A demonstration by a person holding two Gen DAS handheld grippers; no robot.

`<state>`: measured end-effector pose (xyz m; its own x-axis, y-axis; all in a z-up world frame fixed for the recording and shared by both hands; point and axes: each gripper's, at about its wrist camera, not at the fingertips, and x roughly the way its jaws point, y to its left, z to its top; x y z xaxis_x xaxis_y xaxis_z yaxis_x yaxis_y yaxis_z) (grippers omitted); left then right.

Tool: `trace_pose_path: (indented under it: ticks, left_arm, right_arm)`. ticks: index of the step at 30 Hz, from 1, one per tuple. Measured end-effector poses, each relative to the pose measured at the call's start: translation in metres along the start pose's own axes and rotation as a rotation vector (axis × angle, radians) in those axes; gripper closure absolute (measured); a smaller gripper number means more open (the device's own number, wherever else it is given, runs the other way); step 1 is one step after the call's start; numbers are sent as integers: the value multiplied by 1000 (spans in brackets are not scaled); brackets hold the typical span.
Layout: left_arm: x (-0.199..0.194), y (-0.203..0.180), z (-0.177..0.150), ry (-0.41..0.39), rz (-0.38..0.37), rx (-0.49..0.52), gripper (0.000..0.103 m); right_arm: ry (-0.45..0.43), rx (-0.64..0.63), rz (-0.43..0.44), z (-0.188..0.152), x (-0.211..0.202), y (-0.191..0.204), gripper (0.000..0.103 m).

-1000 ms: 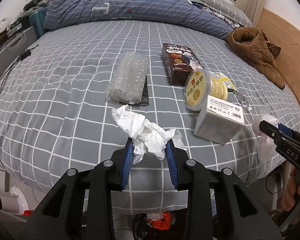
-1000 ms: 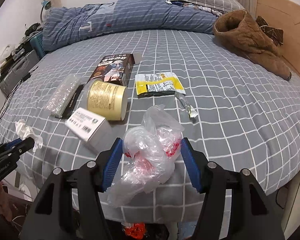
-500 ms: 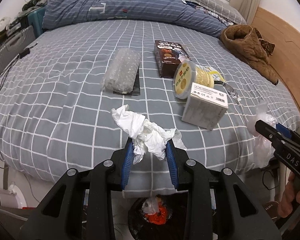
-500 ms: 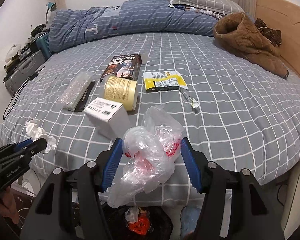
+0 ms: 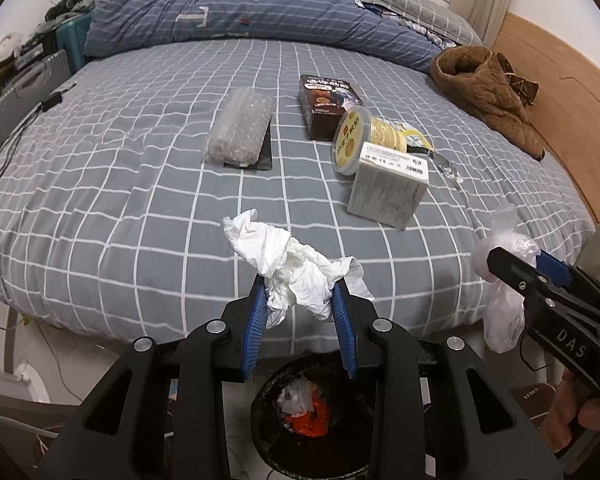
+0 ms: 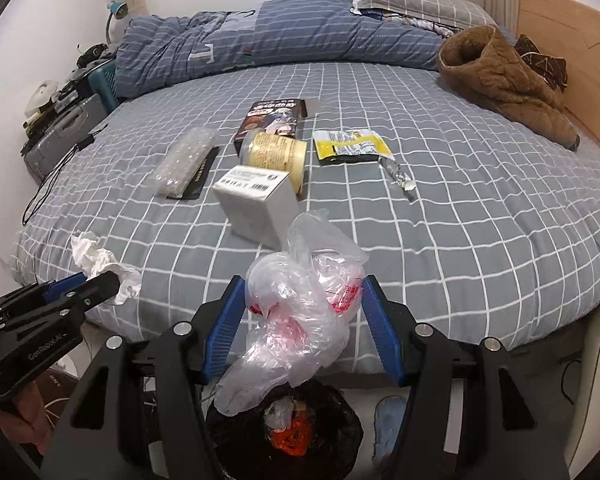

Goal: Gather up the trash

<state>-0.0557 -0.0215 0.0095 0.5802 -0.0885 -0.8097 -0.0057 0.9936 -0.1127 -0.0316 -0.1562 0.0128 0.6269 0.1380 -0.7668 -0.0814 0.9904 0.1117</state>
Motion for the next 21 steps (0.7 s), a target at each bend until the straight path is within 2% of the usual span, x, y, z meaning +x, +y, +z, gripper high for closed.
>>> trace_pose_path:
  ticks: [21]
  left_arm:
    - [-4,0,-58,54,-4,-6,71]
  right_arm:
    - [43,2,-2,-56,-9,16,45]
